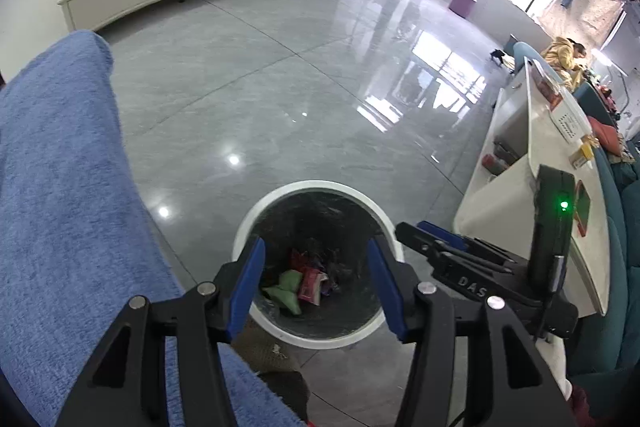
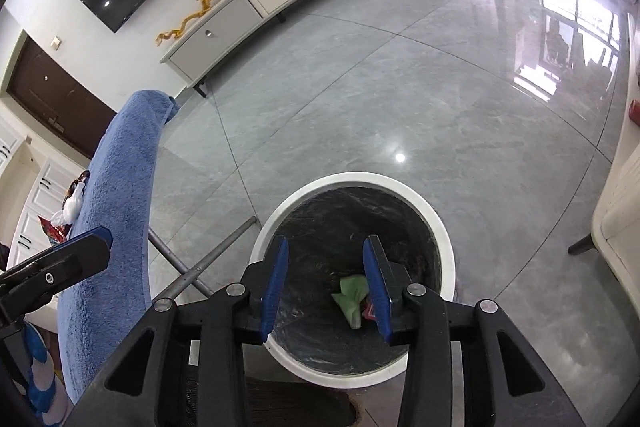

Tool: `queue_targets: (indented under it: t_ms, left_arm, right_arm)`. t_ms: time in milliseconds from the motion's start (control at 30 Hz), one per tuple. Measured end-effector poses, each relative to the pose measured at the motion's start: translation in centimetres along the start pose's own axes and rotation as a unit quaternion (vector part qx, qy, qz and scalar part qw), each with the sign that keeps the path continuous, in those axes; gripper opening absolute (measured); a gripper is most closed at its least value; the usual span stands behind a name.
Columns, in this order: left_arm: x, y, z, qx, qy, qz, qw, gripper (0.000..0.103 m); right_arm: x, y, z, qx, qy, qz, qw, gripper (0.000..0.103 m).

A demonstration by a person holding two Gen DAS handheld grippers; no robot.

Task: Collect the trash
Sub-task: 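Carry both items to the white bin and open both tools to drop them, then move both tools back from the bin toward the remaining pile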

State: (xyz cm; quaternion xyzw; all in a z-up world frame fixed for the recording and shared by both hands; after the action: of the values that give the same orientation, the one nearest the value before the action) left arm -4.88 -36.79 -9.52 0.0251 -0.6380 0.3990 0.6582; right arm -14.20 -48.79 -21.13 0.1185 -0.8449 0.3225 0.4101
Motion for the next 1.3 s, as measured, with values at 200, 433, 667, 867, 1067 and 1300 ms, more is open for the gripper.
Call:
queue_targets:
  t_ms: [200, 433, 667, 867, 1067, 1300]
  left_arm:
    - [2.7, 0.8, -1.6, -0.002, -0.058, 0.041, 0.9974, 0.052]
    - [6.9, 1.8, -3.8, 0.002, -0.118, 0.096, 0.9884, 0.052]
    - [10.6, 2.7, -4.9, 0.010, -0.151, 0.143, 0.9781, 0.053]
    - [13.6, 3.9, -7.2, 0.039, -0.166, 0.173, 0.9701, 0.070]
    - [16.6, 5.7, -10.3, 0.080, -0.172, 0.195, 0.9622, 0.070]
    - [19.4, 7.9, -13.6, 0.121, -0.189, 0.217, 0.9502, 0.070]
  right_arm:
    - [0.6, 0.2, -1.0, 0.005, 0.000, 0.007, 1.000, 0.039]
    - [1.8, 0.3, -2.5, 0.017, -0.003, 0.017, 1.000, 0.040]
    - [3.1, 0.9, -5.1, 0.040, -0.008, 0.022, 0.999, 0.040]
    - [4.5, 1.3, -8.2, 0.069, -0.011, 0.031, 0.997, 0.040]
    - [5.7, 1.7, -11.8, 0.102, -0.016, 0.037, 0.994, 0.040]
    - [7.0, 2.7, -16.2, 0.147, -0.027, 0.047, 0.988, 0.040]
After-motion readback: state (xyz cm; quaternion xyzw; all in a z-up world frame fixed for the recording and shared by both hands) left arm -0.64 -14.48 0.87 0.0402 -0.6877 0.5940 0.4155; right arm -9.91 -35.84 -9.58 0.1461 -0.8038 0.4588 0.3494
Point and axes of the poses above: each gripper's, at about its wrist camera, not at the fingertips, and x roughly against the way its jaws point, z to its right, y to its underside, the point moved 5 cm from there along -x, roughly the way its jaws point, and after that the axes turned 1 degree about -y, right-handed, at the moved point
